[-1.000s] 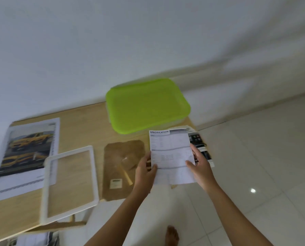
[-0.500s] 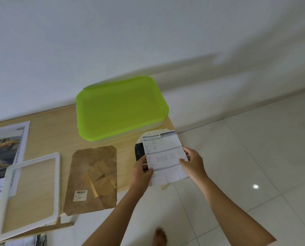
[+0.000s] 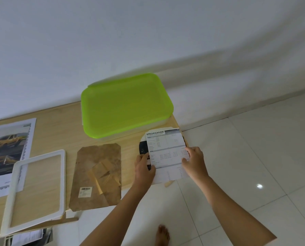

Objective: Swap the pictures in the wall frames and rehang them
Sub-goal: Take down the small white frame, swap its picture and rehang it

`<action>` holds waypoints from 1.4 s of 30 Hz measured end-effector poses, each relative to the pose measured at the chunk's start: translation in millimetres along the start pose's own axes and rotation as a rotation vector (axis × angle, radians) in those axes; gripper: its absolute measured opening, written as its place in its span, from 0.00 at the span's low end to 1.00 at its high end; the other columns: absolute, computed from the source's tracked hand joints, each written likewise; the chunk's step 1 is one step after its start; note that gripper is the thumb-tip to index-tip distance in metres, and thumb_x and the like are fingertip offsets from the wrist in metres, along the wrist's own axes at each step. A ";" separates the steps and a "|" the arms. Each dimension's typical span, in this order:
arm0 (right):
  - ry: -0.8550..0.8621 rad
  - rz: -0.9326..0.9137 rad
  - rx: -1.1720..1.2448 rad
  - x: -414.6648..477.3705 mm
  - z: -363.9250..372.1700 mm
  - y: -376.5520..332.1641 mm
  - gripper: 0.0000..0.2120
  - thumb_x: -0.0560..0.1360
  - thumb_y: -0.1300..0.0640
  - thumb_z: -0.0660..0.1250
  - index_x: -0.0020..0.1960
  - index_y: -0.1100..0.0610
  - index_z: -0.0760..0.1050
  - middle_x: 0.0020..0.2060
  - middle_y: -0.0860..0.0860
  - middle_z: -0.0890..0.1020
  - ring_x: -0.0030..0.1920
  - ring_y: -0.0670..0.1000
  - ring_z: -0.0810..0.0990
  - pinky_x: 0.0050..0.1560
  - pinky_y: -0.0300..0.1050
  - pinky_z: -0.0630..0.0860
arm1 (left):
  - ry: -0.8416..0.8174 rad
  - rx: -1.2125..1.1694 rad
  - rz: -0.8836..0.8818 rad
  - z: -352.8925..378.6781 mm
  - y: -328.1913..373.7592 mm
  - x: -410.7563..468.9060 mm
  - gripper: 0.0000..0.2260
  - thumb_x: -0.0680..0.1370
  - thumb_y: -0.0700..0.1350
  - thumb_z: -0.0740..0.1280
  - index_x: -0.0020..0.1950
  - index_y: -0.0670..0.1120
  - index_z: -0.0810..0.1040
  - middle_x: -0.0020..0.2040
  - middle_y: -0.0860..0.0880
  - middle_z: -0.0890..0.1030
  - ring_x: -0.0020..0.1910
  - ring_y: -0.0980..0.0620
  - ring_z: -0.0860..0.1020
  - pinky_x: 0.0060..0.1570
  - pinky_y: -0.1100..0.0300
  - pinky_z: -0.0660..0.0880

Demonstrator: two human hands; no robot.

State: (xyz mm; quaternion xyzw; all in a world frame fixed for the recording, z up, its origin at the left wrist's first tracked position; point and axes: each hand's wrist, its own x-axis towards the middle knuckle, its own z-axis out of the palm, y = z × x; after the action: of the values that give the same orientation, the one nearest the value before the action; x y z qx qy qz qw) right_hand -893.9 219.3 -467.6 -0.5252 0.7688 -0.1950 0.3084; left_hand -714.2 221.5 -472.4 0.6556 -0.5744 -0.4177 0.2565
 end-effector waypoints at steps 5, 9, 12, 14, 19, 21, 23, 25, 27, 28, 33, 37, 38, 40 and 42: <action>-0.032 -0.155 -0.102 -14.8 21.7 -37.0 0.19 0.78 0.58 0.58 0.69 0.60 0.65 0.67 0.54 0.69 0.68 0.52 0.66 0.66 0.43 0.64 | 0.067 0.237 0.136 -43.6 -19.6 -0.4 0.19 0.80 0.45 0.59 0.70 0.42 0.66 0.67 0.49 0.69 0.66 0.52 0.65 0.63 0.64 0.63; -0.140 -0.304 -0.161 -27.5 71.1 -98.7 0.22 0.80 0.53 0.56 0.72 0.58 0.62 0.70 0.52 0.67 0.71 0.50 0.63 0.70 0.43 0.61 | 0.120 0.397 0.171 -111.6 -58.6 4.3 0.20 0.80 0.49 0.57 0.70 0.44 0.66 0.69 0.49 0.67 0.69 0.50 0.63 0.66 0.54 0.65; -0.193 -0.395 -0.178 -37.3 118.6 -159.0 0.22 0.80 0.52 0.55 0.72 0.57 0.61 0.71 0.51 0.65 0.71 0.49 0.63 0.70 0.41 0.60 | 0.184 0.447 0.146 -177.8 -94.0 6.7 0.20 0.79 0.50 0.57 0.69 0.43 0.68 0.69 0.46 0.69 0.69 0.47 0.65 0.68 0.54 0.63; -0.216 -0.440 -0.161 -43.3 153.2 -202.9 0.22 0.80 0.52 0.56 0.72 0.57 0.62 0.70 0.51 0.66 0.70 0.49 0.64 0.69 0.41 0.61 | 0.223 0.475 0.097 -226.7 -121.4 6.8 0.23 0.78 0.54 0.53 0.69 0.43 0.68 0.69 0.46 0.69 0.70 0.48 0.64 0.69 0.55 0.61; -0.267 -0.528 -0.139 -41.9 240.2 -303.4 0.21 0.79 0.56 0.59 0.69 0.60 0.65 0.67 0.54 0.70 0.68 0.51 0.67 0.67 0.37 0.58 | 0.323 0.438 0.022 -338.6 -192.4 9.8 0.19 0.81 0.47 0.57 0.70 0.42 0.66 0.70 0.46 0.67 0.71 0.50 0.62 0.69 0.57 0.61; -0.296 -0.546 -0.127 -36.7 271.9 -338.4 0.21 0.78 0.56 0.60 0.69 0.61 0.65 0.67 0.54 0.70 0.68 0.51 0.67 0.67 0.38 0.60 | 0.364 0.413 -0.008 -377.2 -219.7 9.5 0.19 0.80 0.47 0.58 0.70 0.42 0.66 0.69 0.46 0.67 0.70 0.50 0.63 0.67 0.59 0.62; -0.336 -0.560 -0.135 -31.3 298.6 -369.7 0.23 0.78 0.54 0.60 0.71 0.59 0.63 0.68 0.52 0.68 0.69 0.50 0.65 0.69 0.41 0.61 | 0.364 0.403 -0.062 -409.3 -247.5 9.7 0.21 0.80 0.50 0.58 0.72 0.43 0.64 0.71 0.46 0.65 0.71 0.51 0.60 0.68 0.57 0.62; -0.377 -0.575 -0.170 -24.9 321.2 -396.9 0.25 0.78 0.52 0.60 0.72 0.58 0.60 0.71 0.51 0.65 0.71 0.49 0.62 0.70 0.43 0.61 | 0.349 0.416 -0.104 -433.3 -274.0 11.1 0.25 0.80 0.53 0.58 0.73 0.44 0.61 0.73 0.47 0.62 0.73 0.51 0.58 0.69 0.55 0.62; -0.413 -0.580 -0.210 -16.5 341.5 -419.5 0.28 0.78 0.51 0.60 0.74 0.56 0.57 0.72 0.50 0.62 0.72 0.49 0.59 0.71 0.44 0.59 | 0.334 0.440 -0.104 -450.5 -294.6 13.9 0.27 0.79 0.55 0.57 0.74 0.45 0.58 0.74 0.47 0.60 0.74 0.51 0.56 0.70 0.55 0.61; -0.429 -0.583 -0.233 -12.0 350.3 -429.4 0.29 0.78 0.50 0.61 0.74 0.56 0.55 0.73 0.50 0.60 0.73 0.49 0.58 0.71 0.45 0.59 | 0.323 0.455 -0.102 -456.9 -302.1 15.9 0.28 0.79 0.56 0.56 0.75 0.45 0.57 0.75 0.47 0.58 0.75 0.51 0.54 0.71 0.54 0.59; -0.444 -0.600 -0.370 9.6 382.7 -465.5 0.39 0.75 0.44 0.63 0.76 0.56 0.45 0.76 0.49 0.49 0.75 0.49 0.47 0.72 0.48 0.54 | 0.230 0.561 -0.084 -473.1 -328.9 33.2 0.38 0.73 0.69 0.40 0.76 0.48 0.45 0.77 0.48 0.43 0.76 0.50 0.40 0.73 0.54 0.44; -0.476 -0.550 -0.455 25.7 398.0 -476.7 0.48 0.72 0.38 0.64 0.75 0.57 0.38 0.76 0.51 0.40 0.75 0.49 0.39 0.73 0.47 0.47 | 0.167 0.612 -0.014 -472.8 -334.8 47.6 0.38 0.70 0.71 0.35 0.74 0.50 0.34 0.74 0.49 0.31 0.73 0.51 0.31 0.70 0.57 0.34; -0.485 -0.537 -0.469 28.2 401.1 -477.6 0.49 0.71 0.37 0.64 0.75 0.58 0.37 0.75 0.51 0.39 0.75 0.49 0.38 0.73 0.47 0.45 | 0.153 0.612 -0.007 -471.2 -336.6 50.4 0.39 0.71 0.71 0.36 0.74 0.50 0.34 0.73 0.48 0.30 0.72 0.51 0.30 0.70 0.57 0.33; -0.491 -0.515 -0.485 29.6 405.9 -478.7 0.52 0.70 0.36 0.65 0.75 0.59 0.35 0.75 0.52 0.37 0.75 0.50 0.36 0.73 0.46 0.43 | 0.133 0.637 -0.007 -466.7 -341.9 54.0 0.39 0.72 0.71 0.36 0.75 0.48 0.36 0.74 0.47 0.30 0.72 0.51 0.30 0.72 0.56 0.33; -0.470 -0.511 -0.487 27.6 411.5 -477.8 0.53 0.69 0.35 0.64 0.74 0.60 0.34 0.75 0.54 0.36 0.74 0.51 0.36 0.72 0.45 0.42 | 0.155 0.666 -0.002 -462.2 -347.3 55.2 0.39 0.74 0.70 0.39 0.76 0.46 0.41 0.76 0.45 0.37 0.74 0.49 0.35 0.73 0.55 0.36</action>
State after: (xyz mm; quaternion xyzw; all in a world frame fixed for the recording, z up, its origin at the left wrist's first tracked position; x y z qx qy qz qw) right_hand -293.2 25.7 -478.9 -0.7867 0.5461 0.0471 0.2839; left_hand -138.2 174.3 -529.8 0.7337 -0.6573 -0.1567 0.0708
